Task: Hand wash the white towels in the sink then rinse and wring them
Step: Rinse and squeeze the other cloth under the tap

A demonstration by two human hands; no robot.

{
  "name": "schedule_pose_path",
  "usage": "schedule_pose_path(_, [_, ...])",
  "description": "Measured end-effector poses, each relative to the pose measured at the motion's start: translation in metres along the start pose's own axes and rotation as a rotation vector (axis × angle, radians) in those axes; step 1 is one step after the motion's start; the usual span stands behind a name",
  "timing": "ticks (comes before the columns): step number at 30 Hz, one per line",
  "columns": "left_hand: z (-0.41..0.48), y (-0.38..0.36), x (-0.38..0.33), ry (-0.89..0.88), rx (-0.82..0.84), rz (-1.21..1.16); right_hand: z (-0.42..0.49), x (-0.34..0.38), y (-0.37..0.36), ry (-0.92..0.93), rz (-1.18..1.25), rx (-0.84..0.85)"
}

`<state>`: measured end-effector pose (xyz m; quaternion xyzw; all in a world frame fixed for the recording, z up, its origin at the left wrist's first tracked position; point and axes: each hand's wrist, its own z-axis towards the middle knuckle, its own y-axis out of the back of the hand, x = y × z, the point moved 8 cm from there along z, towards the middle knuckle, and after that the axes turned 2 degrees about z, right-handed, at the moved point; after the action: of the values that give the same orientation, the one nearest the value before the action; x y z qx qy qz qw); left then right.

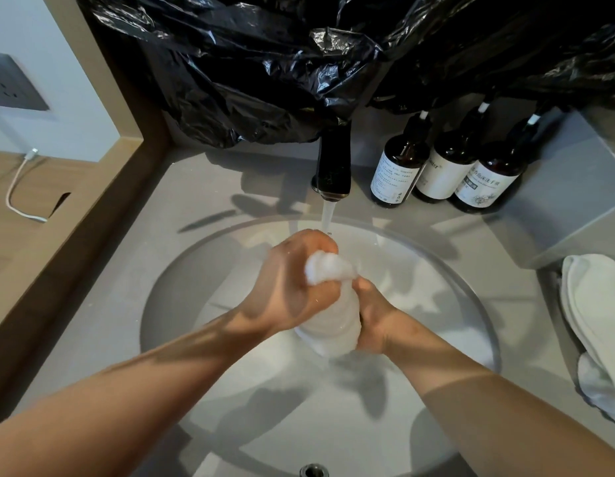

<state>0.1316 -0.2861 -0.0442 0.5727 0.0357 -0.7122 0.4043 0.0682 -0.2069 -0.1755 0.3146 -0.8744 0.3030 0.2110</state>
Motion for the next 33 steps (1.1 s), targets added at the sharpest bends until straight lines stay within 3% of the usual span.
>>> schedule_pose_path(5, [-0.009,0.016,0.034,0.229,-0.274,-0.262,-0.003,-0.023,0.010,-0.206,0.005,-0.032])
schedule_pose_path(9, [-0.021,0.017,0.074,0.540,-0.410,-0.541,-0.009,-0.009,0.011,-0.186,-0.018,-0.044])
schedule_pose_path(13, [-0.029,0.003,0.101,0.866,-0.193,-0.678,-0.008,0.040,0.020,0.146,-0.147,-0.255])
schedule_pose_path(16, [-0.038,-0.003,0.116,1.110,-0.138,-0.758,-0.016,0.068,0.026,0.449,-0.288,-0.436])
schedule_pose_path(20, [-0.043,-0.016,0.134,1.322,-0.070,-0.974,-0.025,0.084,0.008,0.671,-0.450,-0.419])
schedule_pose_path(24, [-0.041,-0.028,0.140,1.372,-0.084,-1.022,-0.037,0.098,-0.010,0.855,-0.686,-0.416])
schedule_pose_path(26, [-0.029,-0.032,0.135,1.268,-0.031,-0.896,-0.037,0.100,-0.009,0.879,-0.710,-0.419])
schedule_pose_path(31, [0.004,-0.043,0.109,0.963,0.006,-0.774,-0.036,0.103,0.018,0.871,-0.395,-0.430])
schedule_pose_path(33, [0.007,-0.045,0.111,0.891,-0.085,-0.905,-0.038,0.104,0.026,0.870,-0.352,-0.428])
